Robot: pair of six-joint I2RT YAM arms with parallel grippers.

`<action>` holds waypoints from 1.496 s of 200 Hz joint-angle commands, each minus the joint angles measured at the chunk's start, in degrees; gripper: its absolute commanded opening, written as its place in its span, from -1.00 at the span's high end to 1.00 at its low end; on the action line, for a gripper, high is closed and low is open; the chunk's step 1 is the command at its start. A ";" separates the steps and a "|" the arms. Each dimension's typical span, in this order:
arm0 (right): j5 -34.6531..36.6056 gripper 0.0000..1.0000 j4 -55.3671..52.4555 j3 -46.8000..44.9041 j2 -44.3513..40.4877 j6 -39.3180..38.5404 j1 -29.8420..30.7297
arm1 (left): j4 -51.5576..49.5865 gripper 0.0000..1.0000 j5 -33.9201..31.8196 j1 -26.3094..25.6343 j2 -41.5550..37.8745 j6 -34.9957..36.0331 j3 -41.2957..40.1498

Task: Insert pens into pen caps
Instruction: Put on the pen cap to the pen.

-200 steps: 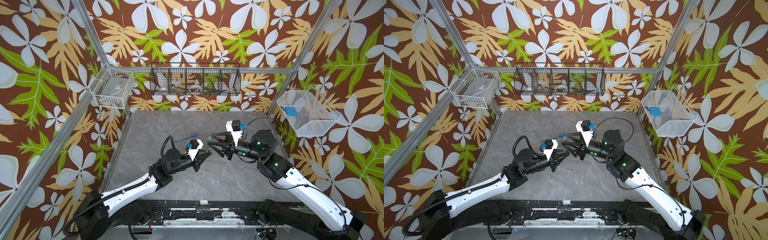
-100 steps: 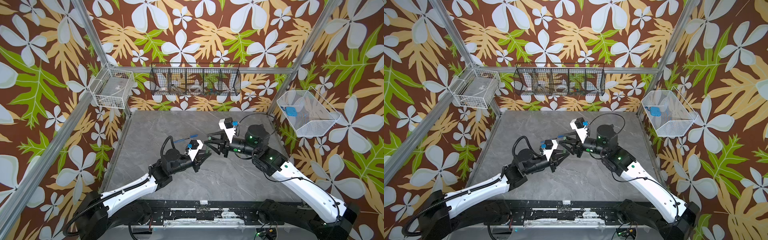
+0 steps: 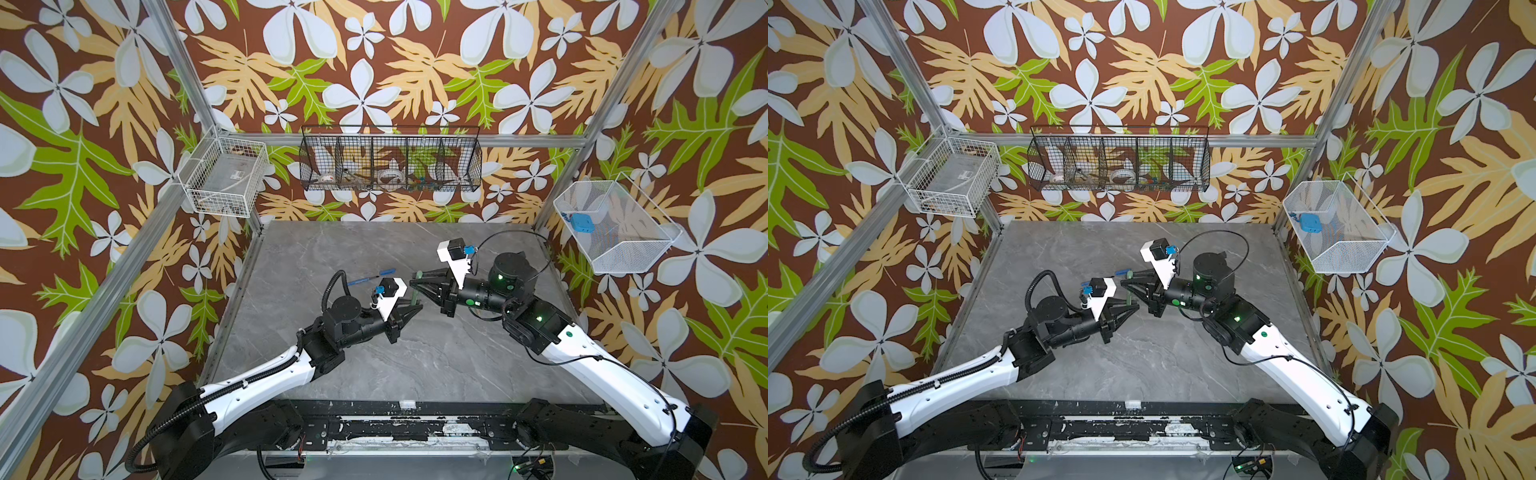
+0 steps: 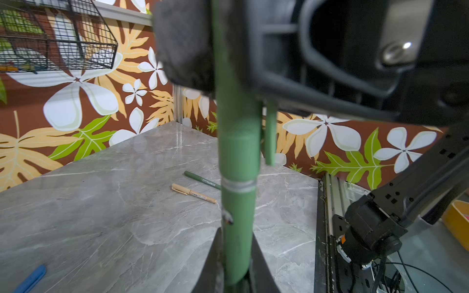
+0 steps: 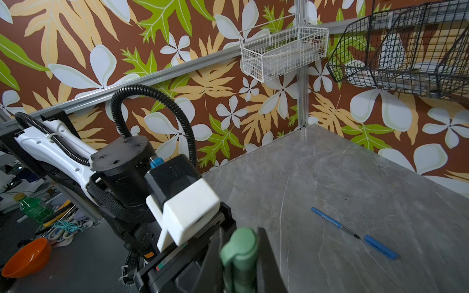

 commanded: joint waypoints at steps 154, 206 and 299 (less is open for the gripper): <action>-4.26 1.00 -4.92 -10.45 0.00 4.64 0.19 | 11.21 1.00 -0.27 7.93 0.31 2.53 13.77; -5.74 1.00 -4.51 -12.50 1.82 5.25 0.29 | 11.72 1.00 3.53 8.24 1.38 2.17 17.01; -2.45 0.07 -8.08 -3.26 -5.81 1.38 -4.60 | 6.04 1.00 9.29 7.51 0.85 -5.11 3.03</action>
